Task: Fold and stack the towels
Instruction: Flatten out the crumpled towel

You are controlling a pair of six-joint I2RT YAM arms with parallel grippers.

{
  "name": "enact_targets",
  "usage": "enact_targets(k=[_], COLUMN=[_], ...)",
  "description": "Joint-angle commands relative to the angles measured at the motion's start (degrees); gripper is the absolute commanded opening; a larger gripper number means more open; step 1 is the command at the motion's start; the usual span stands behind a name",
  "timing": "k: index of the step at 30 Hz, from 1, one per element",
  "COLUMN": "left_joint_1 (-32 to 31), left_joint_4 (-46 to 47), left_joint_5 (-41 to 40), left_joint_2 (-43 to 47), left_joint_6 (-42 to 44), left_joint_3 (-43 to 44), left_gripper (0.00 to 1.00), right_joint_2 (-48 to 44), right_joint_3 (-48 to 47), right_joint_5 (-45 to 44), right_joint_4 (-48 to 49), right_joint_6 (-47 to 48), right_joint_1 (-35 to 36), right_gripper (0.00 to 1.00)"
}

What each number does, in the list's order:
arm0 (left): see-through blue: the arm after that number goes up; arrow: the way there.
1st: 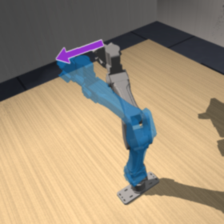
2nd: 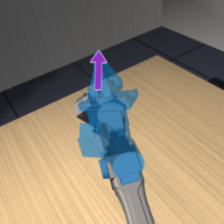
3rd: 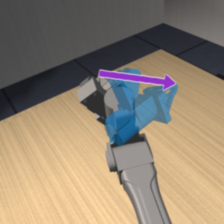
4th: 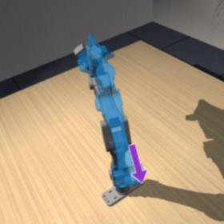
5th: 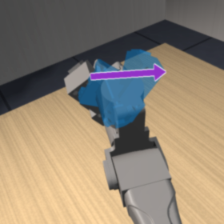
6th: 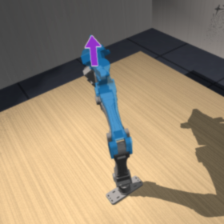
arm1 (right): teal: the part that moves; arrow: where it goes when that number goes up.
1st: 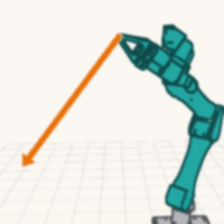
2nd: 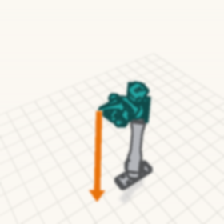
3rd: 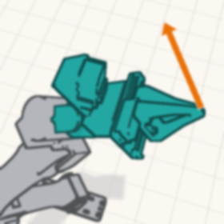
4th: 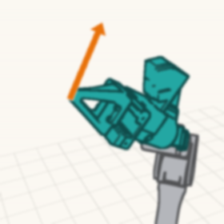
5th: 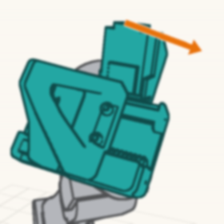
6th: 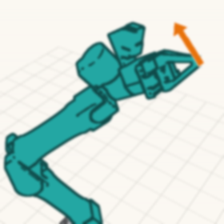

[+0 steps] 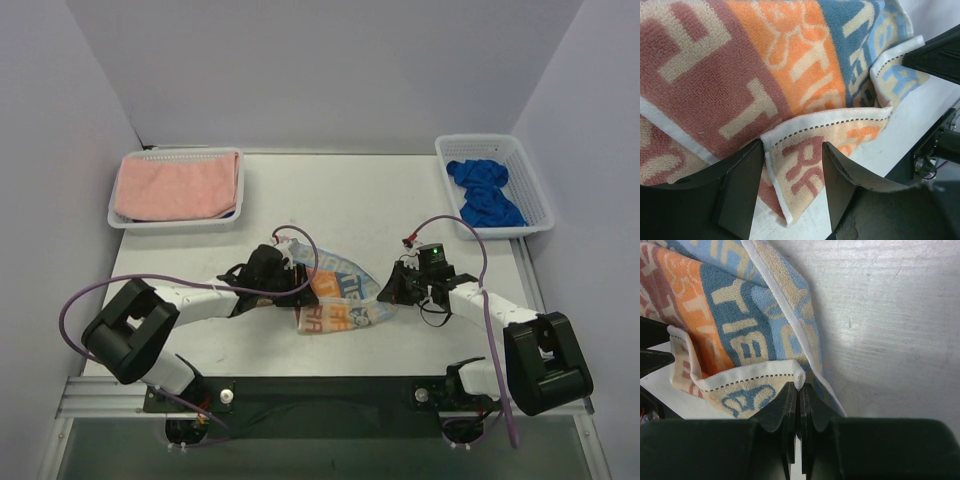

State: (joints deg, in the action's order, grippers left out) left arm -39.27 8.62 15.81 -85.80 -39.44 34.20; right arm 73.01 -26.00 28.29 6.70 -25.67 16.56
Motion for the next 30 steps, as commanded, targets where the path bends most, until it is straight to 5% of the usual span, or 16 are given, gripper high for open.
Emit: enact_targets(k=[1, 14, 27, 30], left_joint_1=[-0.3, -0.2, 0.0, 0.0], left_joint_4=[1.9, 3.9, 6.1, 6.1], left_joint_5=[2.1, 5.0, 6.3, 6.8], left_joint_2=[3.1, -0.2, -6.1, -5.2], left_joint_6=[-2.5, -2.6, -2.5, -2.5], left_joint_3=[0.9, 0.3, 0.1, 0.0], left_gripper=[0.60, 0.53, 0.61, 0.47], right_joint_2=[-0.5, 0.3, 0.7, 0.7], right_joint_3=[0.4, 0.2, 0.2, 0.2], right_joint_5=[-0.3, -0.5, -0.6, -0.8], right_joint_4=[0.8, 0.8, 0.7, 0.7], right_joint_6=[-0.1, 0.0, -0.1, 0.0], right_joint_1=[0.0, 0.0, 0.0, 0.0], right_gripper=[0.00, 0.00, 0.00, 0.00])
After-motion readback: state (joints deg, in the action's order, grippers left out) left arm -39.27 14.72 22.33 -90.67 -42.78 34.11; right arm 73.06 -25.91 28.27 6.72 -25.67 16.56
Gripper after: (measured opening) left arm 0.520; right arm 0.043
